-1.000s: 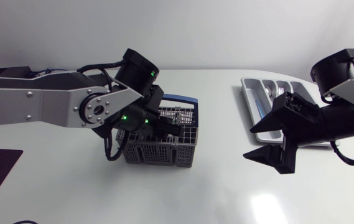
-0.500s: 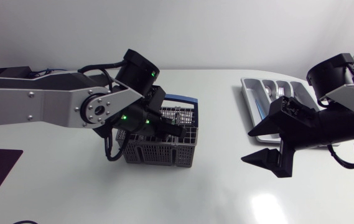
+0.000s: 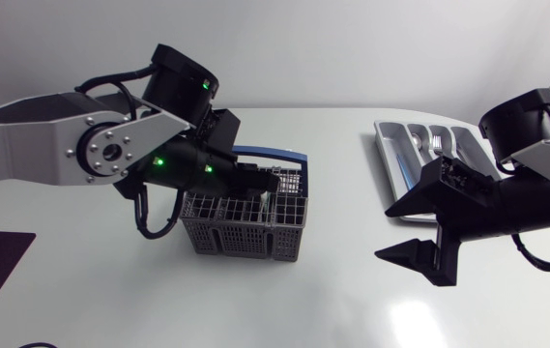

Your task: Unload the cutlery basket into the drawer organizer.

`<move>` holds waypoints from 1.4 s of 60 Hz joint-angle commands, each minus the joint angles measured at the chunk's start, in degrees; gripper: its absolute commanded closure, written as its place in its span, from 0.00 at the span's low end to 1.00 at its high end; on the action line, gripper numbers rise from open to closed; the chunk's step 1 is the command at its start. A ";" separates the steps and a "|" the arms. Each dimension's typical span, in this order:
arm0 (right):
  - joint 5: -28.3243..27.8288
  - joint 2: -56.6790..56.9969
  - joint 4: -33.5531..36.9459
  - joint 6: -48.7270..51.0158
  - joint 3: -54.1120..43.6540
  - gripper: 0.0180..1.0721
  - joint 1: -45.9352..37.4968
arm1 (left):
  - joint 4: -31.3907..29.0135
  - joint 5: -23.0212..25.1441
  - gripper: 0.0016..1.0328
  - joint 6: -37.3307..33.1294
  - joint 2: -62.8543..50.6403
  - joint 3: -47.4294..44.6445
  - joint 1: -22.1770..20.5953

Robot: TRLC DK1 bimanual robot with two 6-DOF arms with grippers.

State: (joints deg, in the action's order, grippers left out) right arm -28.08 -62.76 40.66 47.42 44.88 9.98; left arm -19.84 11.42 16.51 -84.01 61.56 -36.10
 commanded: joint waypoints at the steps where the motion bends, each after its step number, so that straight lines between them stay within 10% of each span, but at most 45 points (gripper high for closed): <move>1: 0.21 0.98 0.29 -1.72 -1.38 0.05 0.66 | -0.29 1.94 0.96 1.59 2.36 0.14 1.03; 47: -1.37 9.94 3.28 -7.87 -0.23 0.05 4.79 | 7.71 8.88 0.96 3.35 22.04 -9.44 3.14; 84: -6.99 5.90 2.40 -9.01 1.35 0.13 23.07 | 8.32 10.99 0.96 -4.21 26.35 -16.21 -13.12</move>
State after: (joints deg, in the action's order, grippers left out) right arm -32.99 -54.06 43.31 37.71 45.76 32.38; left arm -11.68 22.06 13.82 -58.30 46.48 -47.27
